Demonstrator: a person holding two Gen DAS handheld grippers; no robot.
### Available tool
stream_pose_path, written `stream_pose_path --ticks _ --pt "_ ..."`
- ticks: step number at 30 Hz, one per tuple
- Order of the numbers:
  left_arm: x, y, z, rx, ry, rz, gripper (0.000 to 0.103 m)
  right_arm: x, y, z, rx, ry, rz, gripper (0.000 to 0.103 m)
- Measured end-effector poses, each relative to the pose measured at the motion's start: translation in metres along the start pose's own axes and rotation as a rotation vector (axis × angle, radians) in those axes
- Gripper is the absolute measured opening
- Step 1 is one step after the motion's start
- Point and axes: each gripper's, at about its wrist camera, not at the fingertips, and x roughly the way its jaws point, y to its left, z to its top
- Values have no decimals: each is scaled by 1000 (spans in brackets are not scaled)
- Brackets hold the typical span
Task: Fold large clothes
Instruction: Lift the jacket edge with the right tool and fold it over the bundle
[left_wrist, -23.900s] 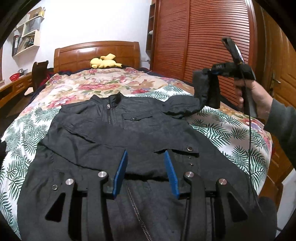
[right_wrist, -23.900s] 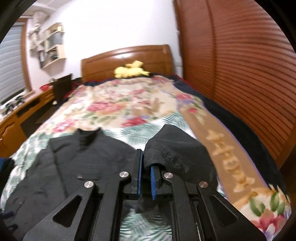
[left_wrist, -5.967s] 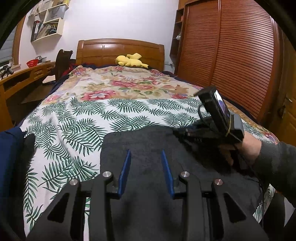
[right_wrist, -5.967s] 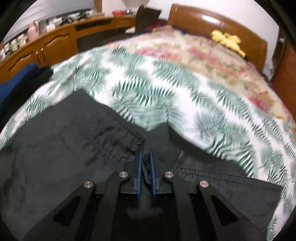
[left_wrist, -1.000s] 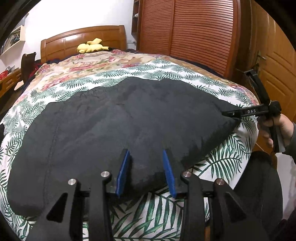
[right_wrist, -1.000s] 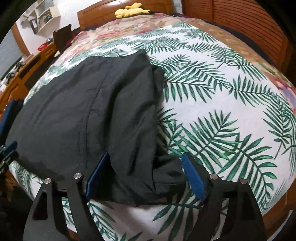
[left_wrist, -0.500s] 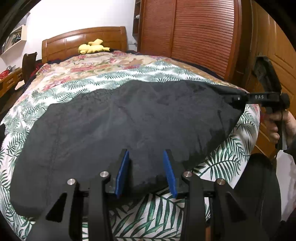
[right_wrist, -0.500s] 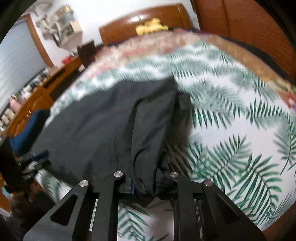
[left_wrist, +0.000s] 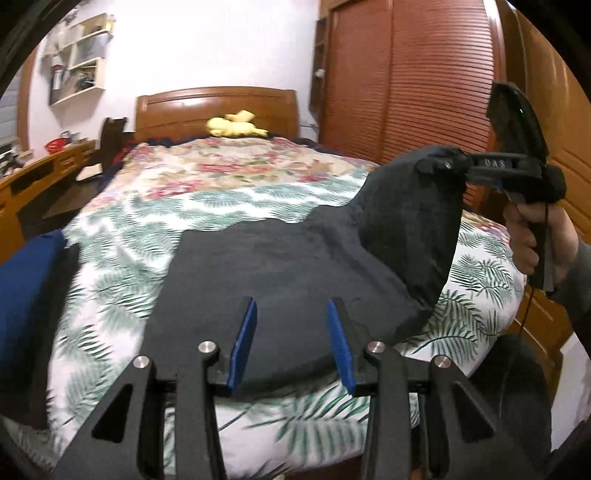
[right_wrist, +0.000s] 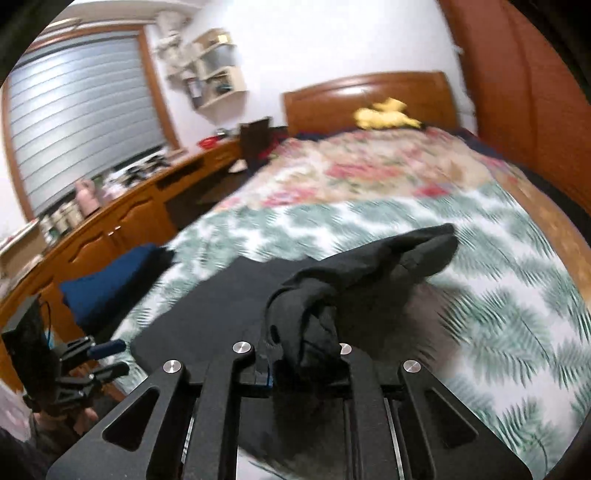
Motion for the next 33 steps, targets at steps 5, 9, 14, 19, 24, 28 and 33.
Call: stream_pose_path --ticks 5,9,14,19,24,28,33 --pt "-33 39 -16 -40 -6 76 38 43 69 19 -92 11 90 10" --pt "-49 66 -30 -74 1 123 39 80 127 24 -140 31 196 10" --pt "-56 86 -42 -110 12 158 39 126 168 14 -121 123 253 11" --pt "-55 87 -47 -119 15 157 39 146 175 7 -144 200 226 22" --pt "-52 80 -43 -105 11 148 39 117 171 12 -206 161 213 37" --pt "-50 73 -35 -100 0 137 39 96 156 11 -249 130 153 38" --pt "-45 65 -23 -88 -9 122 40 93 124 -6 -251 162 87 38"
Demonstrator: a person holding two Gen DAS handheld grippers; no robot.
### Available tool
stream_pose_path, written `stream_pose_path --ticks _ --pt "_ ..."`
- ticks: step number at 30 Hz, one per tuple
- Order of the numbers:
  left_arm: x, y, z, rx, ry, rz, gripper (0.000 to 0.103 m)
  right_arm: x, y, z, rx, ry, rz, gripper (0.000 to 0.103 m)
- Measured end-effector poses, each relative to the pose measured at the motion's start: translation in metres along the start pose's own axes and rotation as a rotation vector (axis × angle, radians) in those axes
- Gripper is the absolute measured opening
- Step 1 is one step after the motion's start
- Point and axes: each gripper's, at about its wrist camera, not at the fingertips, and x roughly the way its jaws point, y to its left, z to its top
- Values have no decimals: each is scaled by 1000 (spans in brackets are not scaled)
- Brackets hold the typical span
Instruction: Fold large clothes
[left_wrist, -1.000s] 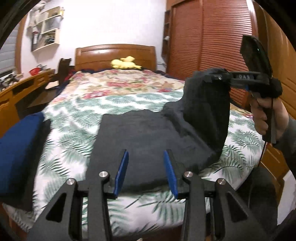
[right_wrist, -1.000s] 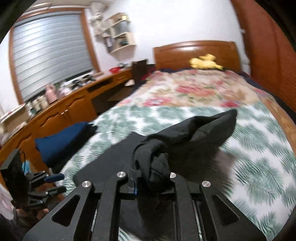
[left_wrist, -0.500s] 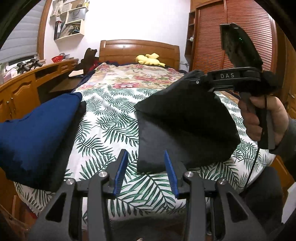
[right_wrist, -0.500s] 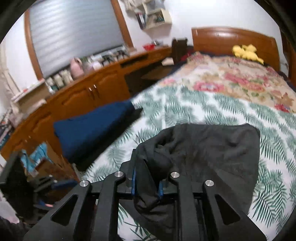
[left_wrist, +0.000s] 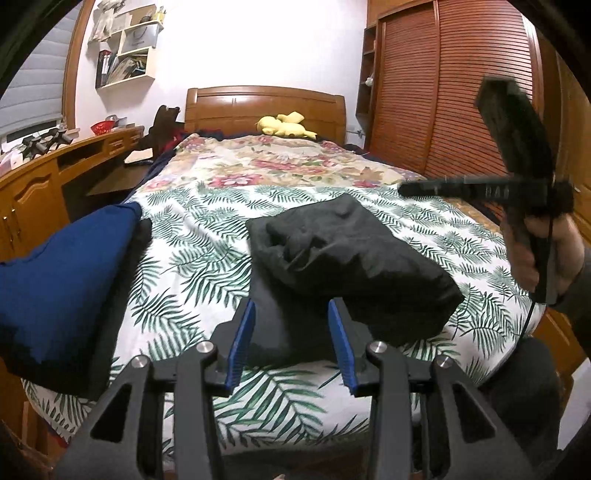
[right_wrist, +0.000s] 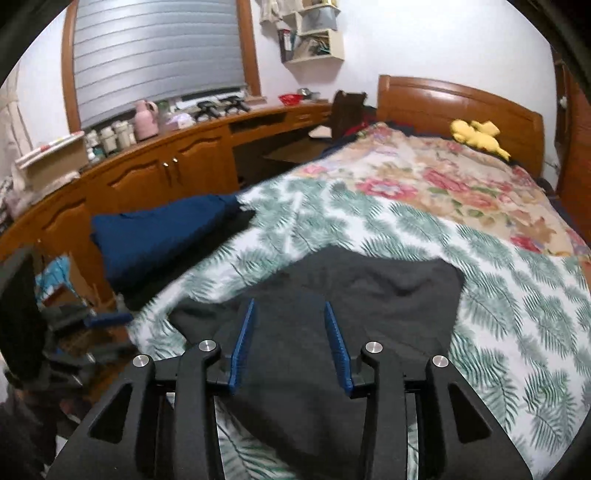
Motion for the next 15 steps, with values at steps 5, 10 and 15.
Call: stream_pose_path --ticks 5,10,15 --pt "8 -12 13 19 -4 -9 40 6 -26 -34 28 55 -45 38" --pt "20 -22 23 35 5 -14 40 12 -38 -61 52 100 -41 38" --pt "39 -24 27 29 31 -6 40 20 -40 -82 67 124 -7 38"
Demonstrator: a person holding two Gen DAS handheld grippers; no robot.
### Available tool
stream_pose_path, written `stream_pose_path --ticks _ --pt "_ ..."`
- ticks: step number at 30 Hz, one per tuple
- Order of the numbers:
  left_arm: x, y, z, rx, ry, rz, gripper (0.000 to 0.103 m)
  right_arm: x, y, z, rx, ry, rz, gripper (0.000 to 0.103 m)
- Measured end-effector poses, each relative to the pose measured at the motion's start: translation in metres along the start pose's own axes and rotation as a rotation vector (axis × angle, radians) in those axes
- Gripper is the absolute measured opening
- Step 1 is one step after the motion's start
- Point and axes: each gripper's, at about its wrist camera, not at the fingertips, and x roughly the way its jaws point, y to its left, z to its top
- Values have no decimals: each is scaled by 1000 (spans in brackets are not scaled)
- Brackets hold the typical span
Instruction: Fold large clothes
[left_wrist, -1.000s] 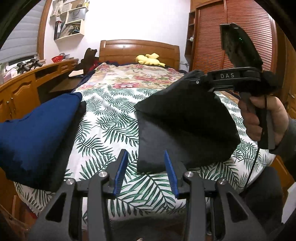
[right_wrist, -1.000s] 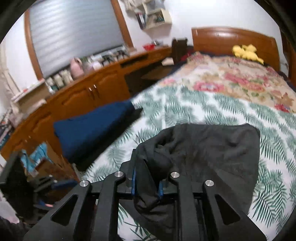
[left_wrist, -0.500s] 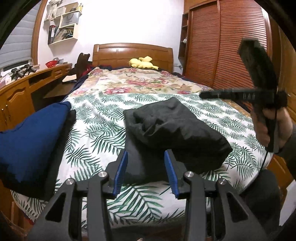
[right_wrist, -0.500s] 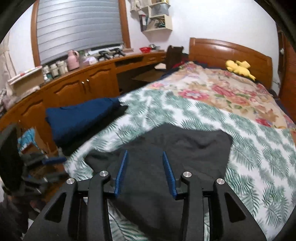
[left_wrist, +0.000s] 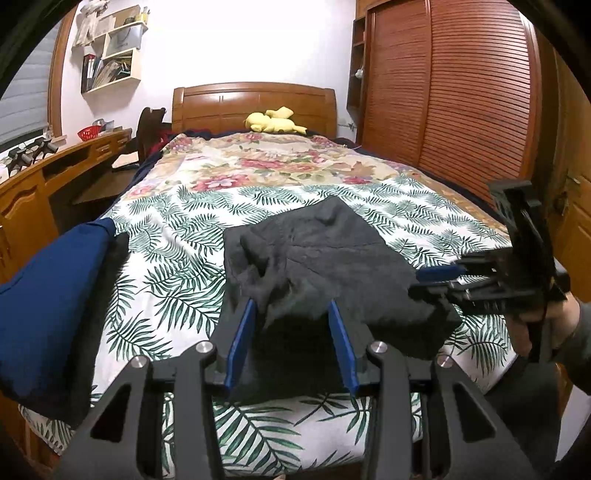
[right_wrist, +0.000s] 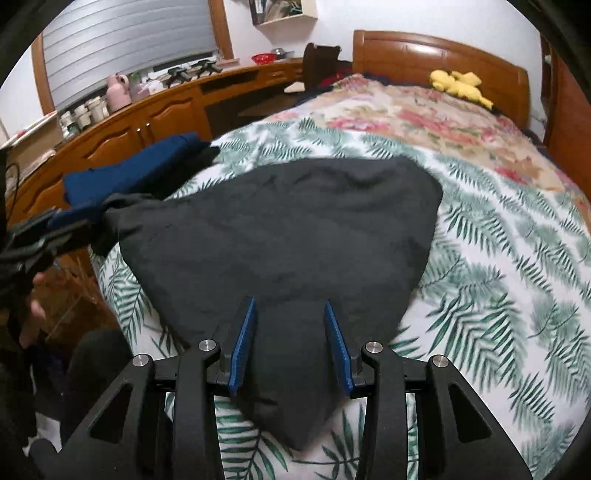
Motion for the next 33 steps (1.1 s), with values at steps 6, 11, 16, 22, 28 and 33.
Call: stream_pose_path --ticks 6,11,16,22,28,33 --pt "25 6 -10 -24 56 32 40 5 5 -10 -6 -8 6 39" --pt "40 12 -28 -56 108 41 40 5 6 -11 -14 -21 11 39" --pt "47 12 -40 -77 115 48 40 6 6 -12 -22 -28 14 40" --pt "49 3 -38 -4 94 90 22 4 -1 -2 -26 -21 -14 44" --pt "37 13 -33 21 37 98 2 4 -25 17 26 -46 -2 44" --pt "30 29 -27 47 1 173 0 17 -33 29 4 -25 -34 44"
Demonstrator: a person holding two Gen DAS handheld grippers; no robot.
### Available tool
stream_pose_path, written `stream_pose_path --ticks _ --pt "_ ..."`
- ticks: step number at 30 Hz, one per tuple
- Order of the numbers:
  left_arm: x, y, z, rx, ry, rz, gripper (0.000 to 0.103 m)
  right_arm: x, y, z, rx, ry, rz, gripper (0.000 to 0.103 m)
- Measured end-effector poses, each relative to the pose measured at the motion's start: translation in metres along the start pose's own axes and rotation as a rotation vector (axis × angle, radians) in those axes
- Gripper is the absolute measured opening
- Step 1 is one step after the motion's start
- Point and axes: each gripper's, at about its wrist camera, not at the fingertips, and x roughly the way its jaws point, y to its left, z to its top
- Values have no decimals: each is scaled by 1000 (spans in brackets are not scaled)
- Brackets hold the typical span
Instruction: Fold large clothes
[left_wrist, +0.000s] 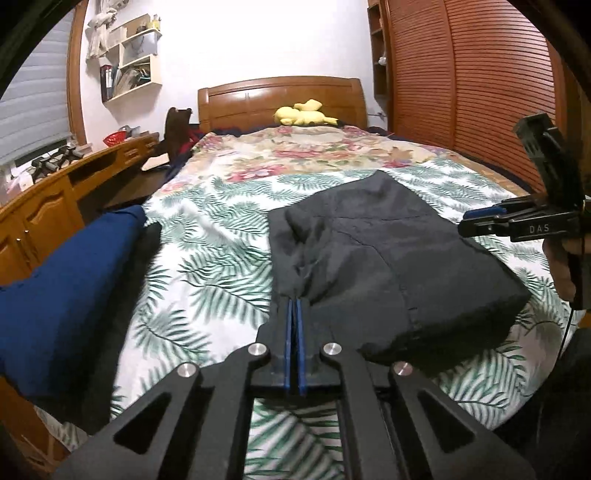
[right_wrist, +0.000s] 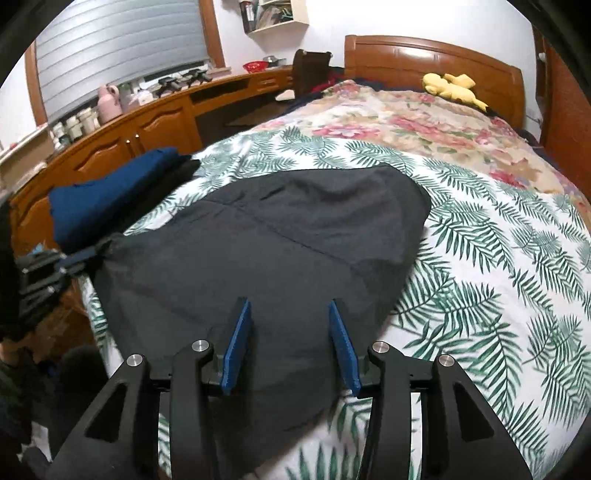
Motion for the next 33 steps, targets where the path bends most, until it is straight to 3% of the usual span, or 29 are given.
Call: stream_pose_path --ticks 3,7,18,21,28,33 --pt "4 16 -1 -10 7 78 0 11 -4 7 -24 13 -22 44" --pt "2 36 -8 -52 11 47 0 27 -13 19 -50 26 -48 44" --pt "-8 39 -24 -108 83 -25 0 71 -65 52 -67 63 -146 46" --pt "-11 35 -29 -99 97 -41 7 82 -80 56 -41 77 -140 48" --pt "-3 25 -35 -115 122 -122 24 107 -108 63 63 115 -76 71" --pt "11 21 -37 -115 144 -140 28 124 -121 68 121 157 -43 86"
